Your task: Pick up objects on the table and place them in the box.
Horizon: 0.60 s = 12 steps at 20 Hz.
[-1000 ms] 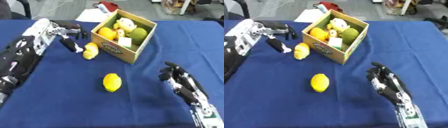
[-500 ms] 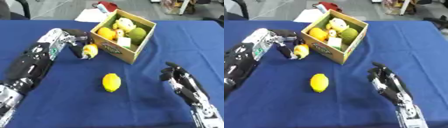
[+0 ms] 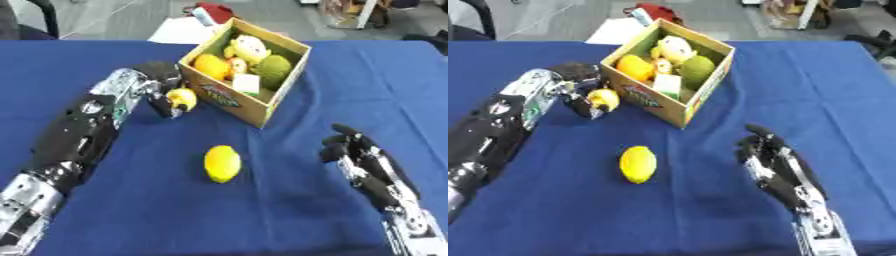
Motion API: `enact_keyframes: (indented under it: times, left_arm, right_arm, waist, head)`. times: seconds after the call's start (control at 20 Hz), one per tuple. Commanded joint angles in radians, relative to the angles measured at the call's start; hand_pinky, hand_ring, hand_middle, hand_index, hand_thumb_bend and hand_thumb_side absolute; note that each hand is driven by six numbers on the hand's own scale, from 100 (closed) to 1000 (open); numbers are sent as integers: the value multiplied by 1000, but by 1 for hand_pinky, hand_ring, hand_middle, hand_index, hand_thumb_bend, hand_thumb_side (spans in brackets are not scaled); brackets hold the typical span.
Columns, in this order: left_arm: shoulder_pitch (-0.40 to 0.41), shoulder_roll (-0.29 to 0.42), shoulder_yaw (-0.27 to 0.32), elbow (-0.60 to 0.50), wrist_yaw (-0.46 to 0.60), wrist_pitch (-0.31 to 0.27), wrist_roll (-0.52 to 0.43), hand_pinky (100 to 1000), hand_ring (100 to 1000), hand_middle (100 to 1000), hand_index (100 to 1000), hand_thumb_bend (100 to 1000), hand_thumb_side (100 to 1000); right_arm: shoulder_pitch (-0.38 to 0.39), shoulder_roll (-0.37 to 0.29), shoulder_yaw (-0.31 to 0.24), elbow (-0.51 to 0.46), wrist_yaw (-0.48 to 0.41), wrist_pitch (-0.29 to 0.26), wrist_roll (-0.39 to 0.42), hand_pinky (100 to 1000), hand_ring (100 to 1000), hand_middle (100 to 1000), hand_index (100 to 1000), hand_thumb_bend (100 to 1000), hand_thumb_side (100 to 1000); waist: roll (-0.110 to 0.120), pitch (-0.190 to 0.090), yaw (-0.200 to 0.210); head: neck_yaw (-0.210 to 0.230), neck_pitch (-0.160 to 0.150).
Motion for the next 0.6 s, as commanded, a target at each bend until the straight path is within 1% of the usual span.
enact_keyframes:
  times: [0.05, 0.25, 0.35, 0.45, 0.6]
  left_arm:
    - [-30, 60, 5, -102, 39, -7, -3, 541, 404, 408, 588, 100, 235]
    - [-63, 121, -1, -267, 124, -23, -93, 557, 414, 418, 599, 100, 230]
    - [-92, 129, 9, -334, 155, -21, -130, 565, 423, 419, 603, 100, 222]
    - [-124, 110, 19, -352, 158, -9, -137, 578, 431, 426, 616, 100, 216]
    - [-157, 49, 31, -292, 132, -3, -108, 595, 443, 437, 629, 100, 214]
  right_arm:
    - [-13, -7, -1, -16, 1, -1, -2, 639, 646, 660, 892, 100, 417]
    - [-14, -11, 1, -15, 2, -1, 0, 639, 646, 660, 892, 100, 409]
    - [-15, -12, 0, -14, 2, -2, 0, 639, 646, 659, 892, 100, 408]
    - [-14, -12, 2, -12, 1, -2, 1, 639, 646, 660, 892, 100, 409]
    - [-13, -10, 7, -10, 0, -3, 7, 639, 646, 660, 892, 100, 410]
  waist:
    - [4, -10, 3]
    - [5, -14, 7]
    - [4, -18, 7]
    - [4, -21, 6]
    - [3, -23, -1]
  head:
    - [-2, -4]
    - [-7, -4]
    - [-8, -2]
    - [-4, -2]
    - [5, -5]
